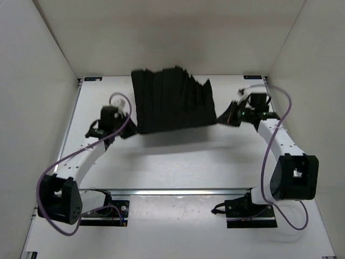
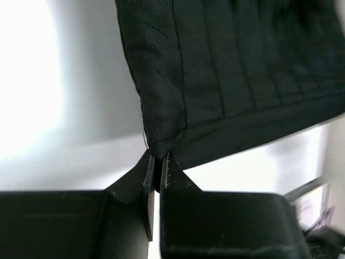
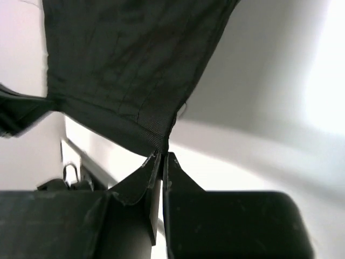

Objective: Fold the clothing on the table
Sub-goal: Flatten the skirt out, then fold the skirt

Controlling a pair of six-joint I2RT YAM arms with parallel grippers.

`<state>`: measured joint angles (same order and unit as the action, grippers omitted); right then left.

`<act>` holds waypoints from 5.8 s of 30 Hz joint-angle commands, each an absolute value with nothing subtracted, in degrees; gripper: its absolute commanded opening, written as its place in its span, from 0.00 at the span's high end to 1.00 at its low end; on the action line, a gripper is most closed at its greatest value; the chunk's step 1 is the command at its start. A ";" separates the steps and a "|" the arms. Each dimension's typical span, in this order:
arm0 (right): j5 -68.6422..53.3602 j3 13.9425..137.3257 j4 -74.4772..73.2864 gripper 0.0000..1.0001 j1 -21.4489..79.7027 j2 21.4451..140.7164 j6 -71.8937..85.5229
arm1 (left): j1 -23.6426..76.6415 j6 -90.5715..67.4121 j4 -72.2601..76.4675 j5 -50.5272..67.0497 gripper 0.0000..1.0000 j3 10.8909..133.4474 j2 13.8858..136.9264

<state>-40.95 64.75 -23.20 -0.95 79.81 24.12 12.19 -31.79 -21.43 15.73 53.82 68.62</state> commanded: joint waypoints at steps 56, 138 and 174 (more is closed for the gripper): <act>-16.10 39.39 -18.56 0.88 29.85 58.81 7.91 | 14.06 -33.58 -19.86 14.94 1.00 42.36 65.48; 4.85 41.13 6.59 1.00 78.05 81.67 -10.37 | 12.13 -32.87 -17.48 15.73 1.00 34.28 65.66; -32.53 36.03 -27.42 1.00 11.68 31.37 13.18 | 16.96 -48.78 -34.02 17.49 1.00 39.19 30.93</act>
<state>-33.19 31.81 -24.64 11.18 30.50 13.76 16.99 -46.26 -36.84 17.93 37.21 30.70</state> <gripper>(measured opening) 0.022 0.119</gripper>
